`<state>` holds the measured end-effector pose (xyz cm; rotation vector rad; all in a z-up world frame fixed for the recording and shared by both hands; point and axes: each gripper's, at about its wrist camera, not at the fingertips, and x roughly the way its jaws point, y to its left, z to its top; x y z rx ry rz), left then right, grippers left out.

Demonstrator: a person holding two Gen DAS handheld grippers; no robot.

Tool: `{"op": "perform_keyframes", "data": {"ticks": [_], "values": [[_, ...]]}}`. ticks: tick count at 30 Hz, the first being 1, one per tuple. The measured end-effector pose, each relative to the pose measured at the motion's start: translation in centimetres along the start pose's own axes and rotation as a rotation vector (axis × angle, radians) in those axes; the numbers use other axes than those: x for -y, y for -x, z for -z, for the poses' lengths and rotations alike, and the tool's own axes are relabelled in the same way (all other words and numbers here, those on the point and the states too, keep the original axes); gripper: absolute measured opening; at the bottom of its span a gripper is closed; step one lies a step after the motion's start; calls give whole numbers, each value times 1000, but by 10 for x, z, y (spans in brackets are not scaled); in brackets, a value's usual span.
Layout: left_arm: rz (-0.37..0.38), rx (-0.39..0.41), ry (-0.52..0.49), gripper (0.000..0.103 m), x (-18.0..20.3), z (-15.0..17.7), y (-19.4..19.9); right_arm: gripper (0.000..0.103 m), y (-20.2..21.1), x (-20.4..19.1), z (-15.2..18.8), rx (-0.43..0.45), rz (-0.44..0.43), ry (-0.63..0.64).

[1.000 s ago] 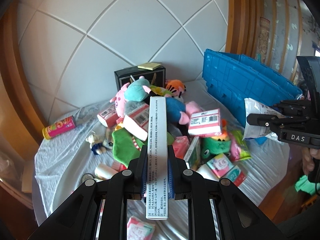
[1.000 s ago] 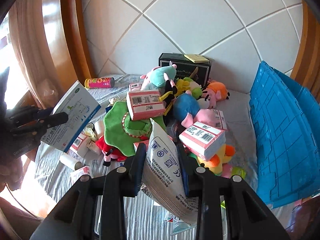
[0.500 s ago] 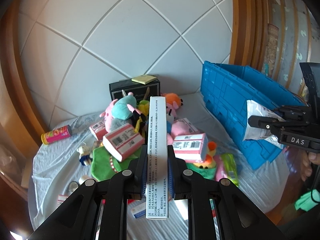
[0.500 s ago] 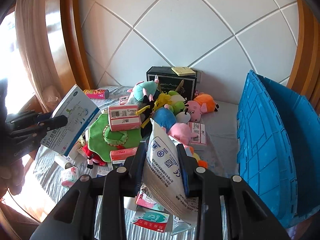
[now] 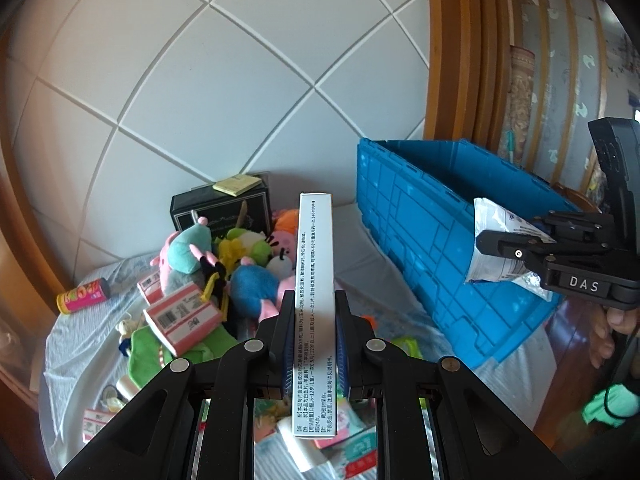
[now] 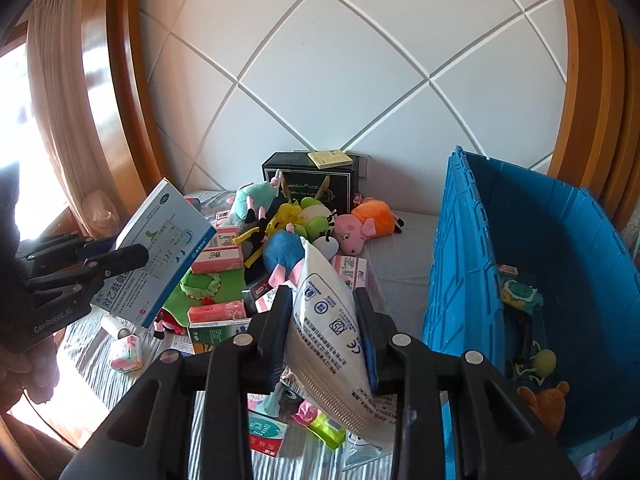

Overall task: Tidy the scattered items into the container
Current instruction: 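Carry the white box and sachet over the blue crate with both tools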

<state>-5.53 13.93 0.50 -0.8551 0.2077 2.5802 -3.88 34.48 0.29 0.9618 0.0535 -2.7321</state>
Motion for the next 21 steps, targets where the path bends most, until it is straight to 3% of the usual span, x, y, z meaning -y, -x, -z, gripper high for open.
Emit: {"op": "perform_keyframes", "data": {"ticks": [10, 21], "values": [[79, 71, -126, 16, 80, -53, -24, 30, 36, 77, -3, 52, 88, -73], [222, 132, -266, 16, 194, -114, -58, 30, 59, 172, 2, 73, 219, -193]]}}
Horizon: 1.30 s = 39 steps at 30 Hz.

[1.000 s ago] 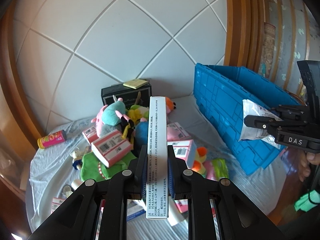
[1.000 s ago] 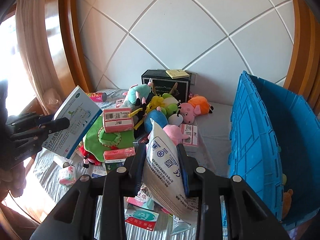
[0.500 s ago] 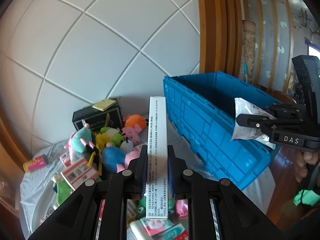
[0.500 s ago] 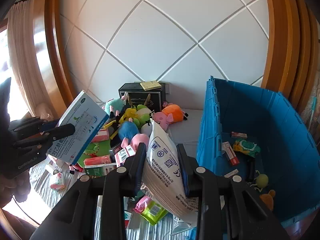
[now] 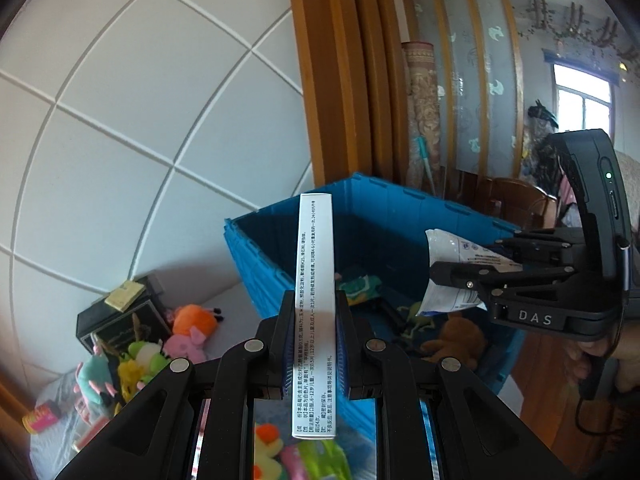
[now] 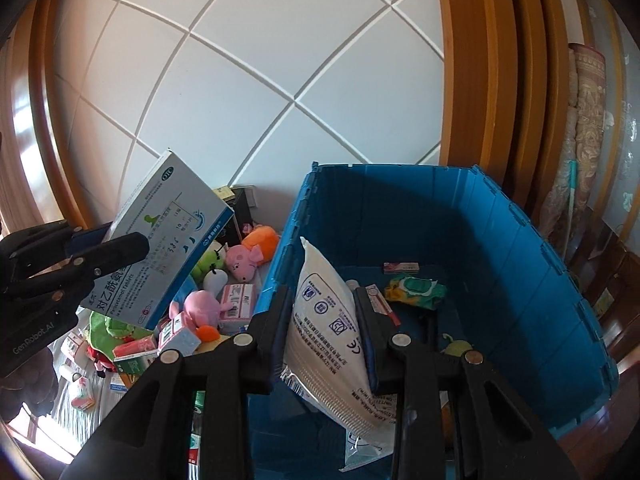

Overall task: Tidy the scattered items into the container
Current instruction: 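Carry the white box and sachet over the blue crate with both tools, then open both tools to drop the box and sachet into the crate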

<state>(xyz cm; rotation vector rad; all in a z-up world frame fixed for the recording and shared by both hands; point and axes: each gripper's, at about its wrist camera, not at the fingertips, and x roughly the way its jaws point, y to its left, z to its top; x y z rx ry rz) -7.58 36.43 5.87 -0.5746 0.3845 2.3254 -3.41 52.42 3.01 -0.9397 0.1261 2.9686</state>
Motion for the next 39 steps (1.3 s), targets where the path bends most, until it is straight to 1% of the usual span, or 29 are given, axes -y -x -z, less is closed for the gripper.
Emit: {"op": "perform_keyframes", "data": {"ticks": [4, 8, 12, 21, 32, 33, 34, 35, 36, 37, 38, 39], "values": [[62, -4, -37, 16, 30, -22, -28, 30, -4, 24, -2, -2, 41, -28], [111, -12, -35, 16, 50, -38, -52, 30, -6, 45, -3, -3, 76, -49], [142, -13, -34, 16, 66, -56, -68, 30, -8, 64, -4, -8, 108, -72], [175, -16, -34, 16, 86, -80, -96, 30, -13, 93, -9, -19, 161, -102], [169, -37, -13, 17, 80, -83, -111, 30, -15, 104, -15, -7, 195, -118], [170, -47, -10, 18, 80, -83, -112, 34, -15, 105, -16, -5, 207, -122], [175, -59, -5, 22, 80, -83, -114, 44, -15, 107, -16, -3, 218, -129], [173, -64, 1, 41, 79, -83, -116, 49, -15, 109, -16, 3, 221, -139], [170, -54, 12, 63, 78, -83, -115, 56, -14, 111, -17, 7, 226, -142], [166, -42, 21, 71, 77, -83, -113, 57, -14, 112, -17, 9, 232, -142], [165, -34, 25, 73, 76, -84, -111, 57, -14, 113, -17, 9, 235, -143], [167, -33, 23, 73, 75, -84, -111, 57, -14, 114, -17, 9, 238, -145]]}}
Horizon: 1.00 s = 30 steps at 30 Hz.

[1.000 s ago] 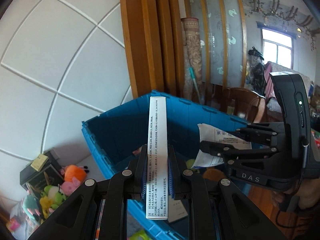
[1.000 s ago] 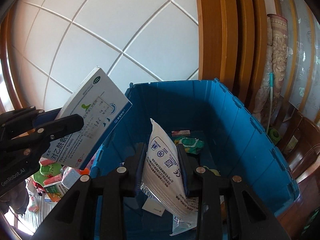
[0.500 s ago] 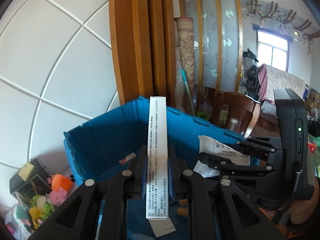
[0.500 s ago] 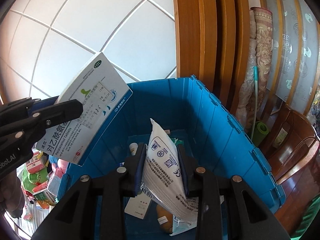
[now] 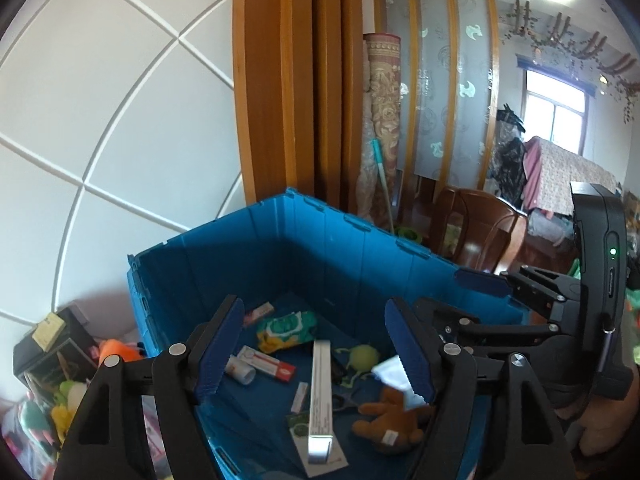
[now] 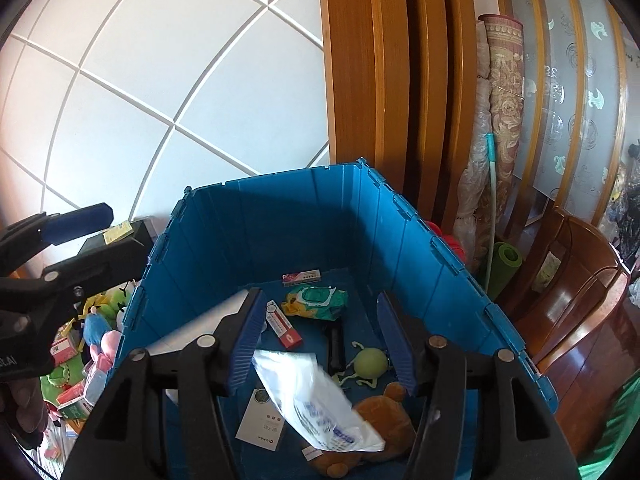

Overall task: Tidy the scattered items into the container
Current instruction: 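Open both tools to drop the box and sachet into the crate, then move both tools back over the pile of items on the bed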

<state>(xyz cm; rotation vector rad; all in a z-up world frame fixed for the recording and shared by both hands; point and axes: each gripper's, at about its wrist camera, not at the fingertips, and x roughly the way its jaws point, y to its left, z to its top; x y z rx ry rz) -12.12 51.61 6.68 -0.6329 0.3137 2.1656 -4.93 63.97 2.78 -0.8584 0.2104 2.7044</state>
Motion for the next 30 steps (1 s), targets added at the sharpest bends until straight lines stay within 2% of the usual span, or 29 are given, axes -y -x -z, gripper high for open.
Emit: {"op": "perform_keyframes", "data": {"ticks": [9, 19, 30], "values": [[-6, -5, -2, 73, -2, 4, 2, 57, 2, 2, 3, -6, 9, -6], [-34, 7, 21, 73, -14, 17, 22, 57, 11, -10, 6, 4, -7, 17], [-84, 17, 88, 73, -40, 54, 63, 57, 27, -53, 18, -6, -55, 77]]}}
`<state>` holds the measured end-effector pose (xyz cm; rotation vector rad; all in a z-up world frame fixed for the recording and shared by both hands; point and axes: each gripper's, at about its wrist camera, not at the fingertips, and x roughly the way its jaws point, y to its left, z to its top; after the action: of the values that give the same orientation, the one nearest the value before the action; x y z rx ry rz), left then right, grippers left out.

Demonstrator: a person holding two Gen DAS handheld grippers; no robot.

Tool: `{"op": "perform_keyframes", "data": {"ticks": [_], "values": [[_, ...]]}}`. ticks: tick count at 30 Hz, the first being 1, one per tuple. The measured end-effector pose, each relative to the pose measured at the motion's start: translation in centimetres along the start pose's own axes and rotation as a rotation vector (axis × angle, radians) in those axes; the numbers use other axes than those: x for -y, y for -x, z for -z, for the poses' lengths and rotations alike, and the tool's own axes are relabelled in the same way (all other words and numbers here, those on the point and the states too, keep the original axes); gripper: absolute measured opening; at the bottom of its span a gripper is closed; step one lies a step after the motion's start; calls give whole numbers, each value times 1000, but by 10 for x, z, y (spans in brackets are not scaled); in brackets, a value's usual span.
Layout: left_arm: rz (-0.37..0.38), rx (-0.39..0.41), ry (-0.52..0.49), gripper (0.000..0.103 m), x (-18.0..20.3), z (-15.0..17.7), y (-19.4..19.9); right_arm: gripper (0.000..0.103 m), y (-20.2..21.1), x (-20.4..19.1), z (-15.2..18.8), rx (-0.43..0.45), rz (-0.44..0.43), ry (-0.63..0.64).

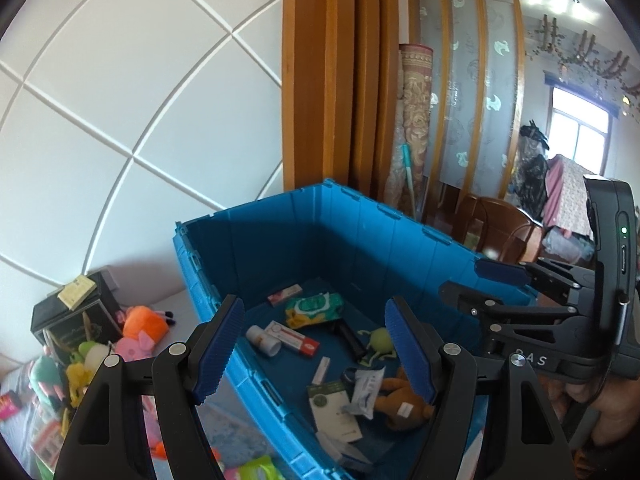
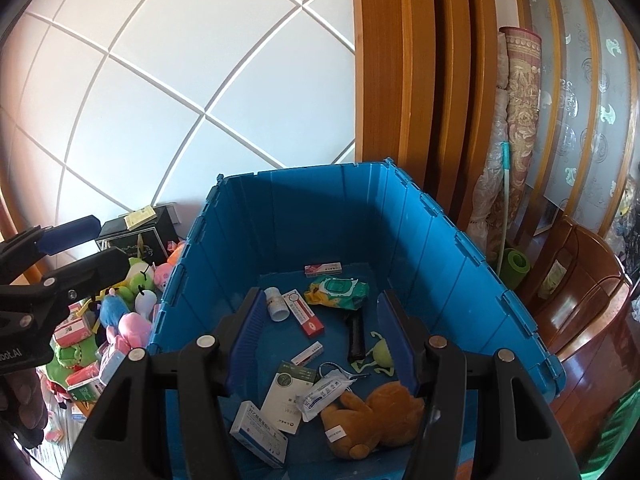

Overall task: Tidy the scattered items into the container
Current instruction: 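Move both tools back over the pile of items on the bed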

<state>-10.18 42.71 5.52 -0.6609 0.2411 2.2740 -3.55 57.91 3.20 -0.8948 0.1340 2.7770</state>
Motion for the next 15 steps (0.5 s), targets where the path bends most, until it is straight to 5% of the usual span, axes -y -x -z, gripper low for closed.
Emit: {"op": "perform_keyframes", "data": {"ticks": [15], "values": [[-153, -10, 164, 79, -118, 87, 84, 68, 16, -138, 14, -17, -115, 131]]}}
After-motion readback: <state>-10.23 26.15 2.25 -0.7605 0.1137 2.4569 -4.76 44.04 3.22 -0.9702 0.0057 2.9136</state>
